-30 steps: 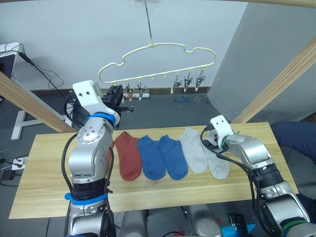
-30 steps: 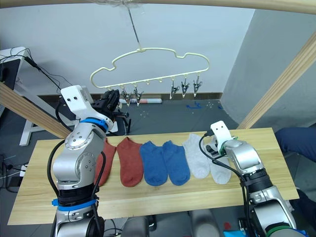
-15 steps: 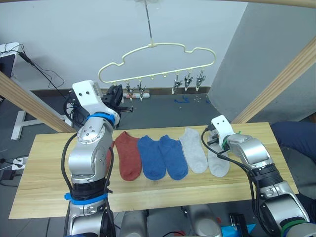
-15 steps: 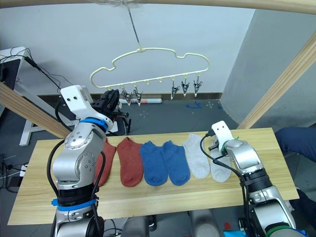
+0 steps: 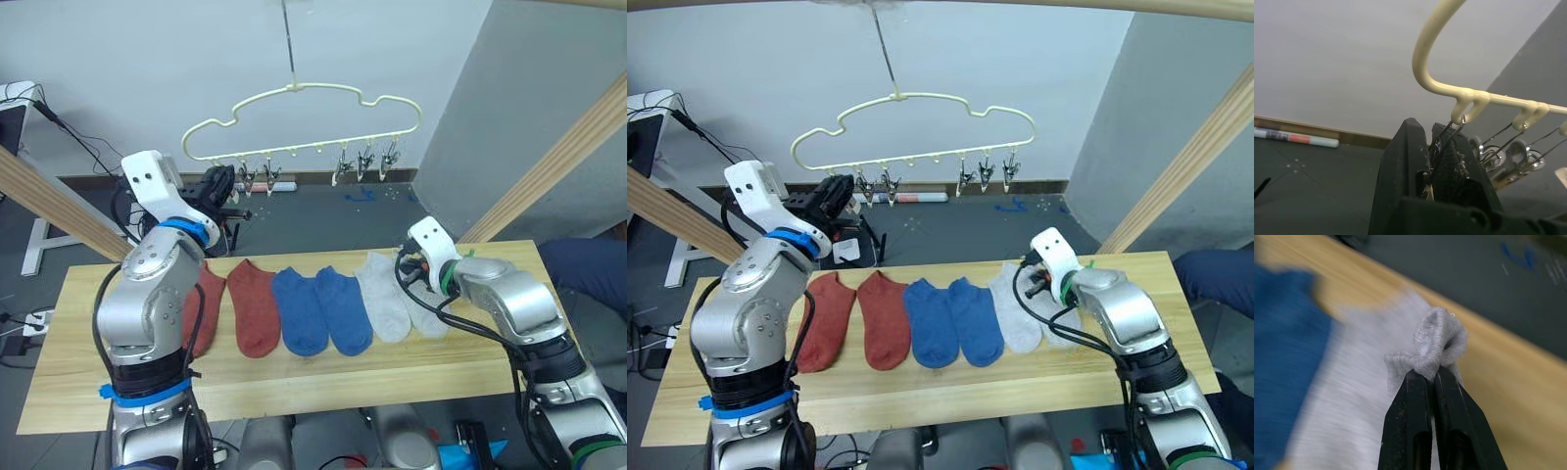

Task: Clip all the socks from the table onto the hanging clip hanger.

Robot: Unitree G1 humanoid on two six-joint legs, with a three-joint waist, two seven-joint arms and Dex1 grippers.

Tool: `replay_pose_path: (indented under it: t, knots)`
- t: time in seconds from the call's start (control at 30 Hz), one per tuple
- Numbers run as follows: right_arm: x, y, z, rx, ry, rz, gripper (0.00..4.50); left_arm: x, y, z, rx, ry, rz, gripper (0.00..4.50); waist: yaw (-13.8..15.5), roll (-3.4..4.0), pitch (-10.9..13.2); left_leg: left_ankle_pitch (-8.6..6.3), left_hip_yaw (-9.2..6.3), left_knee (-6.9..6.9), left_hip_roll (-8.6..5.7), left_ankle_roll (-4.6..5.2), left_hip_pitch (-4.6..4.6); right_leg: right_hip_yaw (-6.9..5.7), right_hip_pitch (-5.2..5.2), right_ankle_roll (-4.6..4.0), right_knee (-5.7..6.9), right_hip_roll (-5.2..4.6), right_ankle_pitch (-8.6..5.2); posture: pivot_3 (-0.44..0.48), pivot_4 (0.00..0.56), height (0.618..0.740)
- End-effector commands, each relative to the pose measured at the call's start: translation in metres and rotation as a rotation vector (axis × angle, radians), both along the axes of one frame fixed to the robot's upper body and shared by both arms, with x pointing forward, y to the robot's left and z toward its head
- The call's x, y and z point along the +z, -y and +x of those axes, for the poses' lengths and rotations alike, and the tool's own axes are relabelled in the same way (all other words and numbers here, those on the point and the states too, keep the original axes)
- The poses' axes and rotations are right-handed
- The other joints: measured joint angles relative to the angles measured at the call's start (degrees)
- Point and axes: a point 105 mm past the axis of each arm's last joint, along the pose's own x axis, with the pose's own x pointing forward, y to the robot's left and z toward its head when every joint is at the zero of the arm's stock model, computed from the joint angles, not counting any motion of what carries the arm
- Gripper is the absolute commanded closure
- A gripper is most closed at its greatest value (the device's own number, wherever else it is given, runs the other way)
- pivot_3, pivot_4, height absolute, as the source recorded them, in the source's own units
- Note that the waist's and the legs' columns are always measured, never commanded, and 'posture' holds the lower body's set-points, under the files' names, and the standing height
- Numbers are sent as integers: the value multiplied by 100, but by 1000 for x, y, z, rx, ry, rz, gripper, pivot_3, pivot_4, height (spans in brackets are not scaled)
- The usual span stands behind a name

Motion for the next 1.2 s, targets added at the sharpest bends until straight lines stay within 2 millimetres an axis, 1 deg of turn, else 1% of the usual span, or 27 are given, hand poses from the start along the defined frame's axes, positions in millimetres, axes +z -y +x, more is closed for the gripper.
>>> replay_pose_path:
  t: [0.03,0.17,0.3,0.37,0.43,0.53,0.7,0.8,0.97,1.1,1.2]
  knots:
    - [26,-39,-16,141,56,79,4456,19,-2,-8,-40,37,-9,4193,18,0,4,0,-5,-1,1,0,0,-4,-1,0,1,1,0,-140,366,740]
    - [36,-65,-21,188,86,121,4456,22,-6,-10,-41,28,-9,4193,112,0,8,0,-7,-1,-3,-1,-6,-8,-2,-1,-2,-6,0,-124,369,740]
    - [48,-113,-28,271,110,210,4456,32,-8,-11,-50,23,-17,4193,169,-3,11,0,1,-1,-2,-3,-19,-4,-30,-2,8,-9,1,-103,373,740]
    - [48,-128,-26,279,109,233,4456,34,-8,-12,-59,14,-20,4193,190,-5,12,2,7,-1,-3,-5,-30,3,-68,-3,48,-9,-3,-94,373,740]
    - [44,-138,-23,273,106,242,4456,35,-6,-12,-71,5,-30,4193,216,-4,13,3,7,-2,-1,-6,-30,2,-75,-5,58,-7,-4,-87,374,740]
    - [44,-161,-16,271,105,281,4456,40,-6,-13,-92,-4,-28,4193,261,-18,22,4,10,0,-2,-8,-30,3,-77,-5,65,-9,-4,-69,372,740]
    - [51,-177,-9,275,128,308,4456,40,-5,-13,-114,-31,-68,4193,313,-20,25,5,9,1,-2,-11,-31,1,-83,-6,73,-9,-4,-59,370,740]
    - [60,-187,-4,284,153,322,4456,38,-4,-14,-124,-52,-93,4193,315,-20,25,5,9,0,-1,-11,-31,1,-83,-6,72,-10,-3,-55,369,740]
    - [75,-197,2,301,188,342,4456,35,-5,-14,-125,-65,-98,4193,319,-20,25,5,7,-1,0,-11,-31,-2,-85,-7,75,-10,-3,-56,366,740]
    - [82,-202,3,314,204,351,4456,35,-5,-13,-124,-66,-100,4193,320,-20,25,5,8,-2,-1,-11,-32,-2,-85,-8,73,-11,-3,-56,363,740]
    - [92,-211,0,341,223,371,4456,35,-4,-11,-122,-63,-103,4193,316,-20,25,5,9,-2,-1,-11,-32,-1,-86,-8,74,-11,-3,-56,358,740]
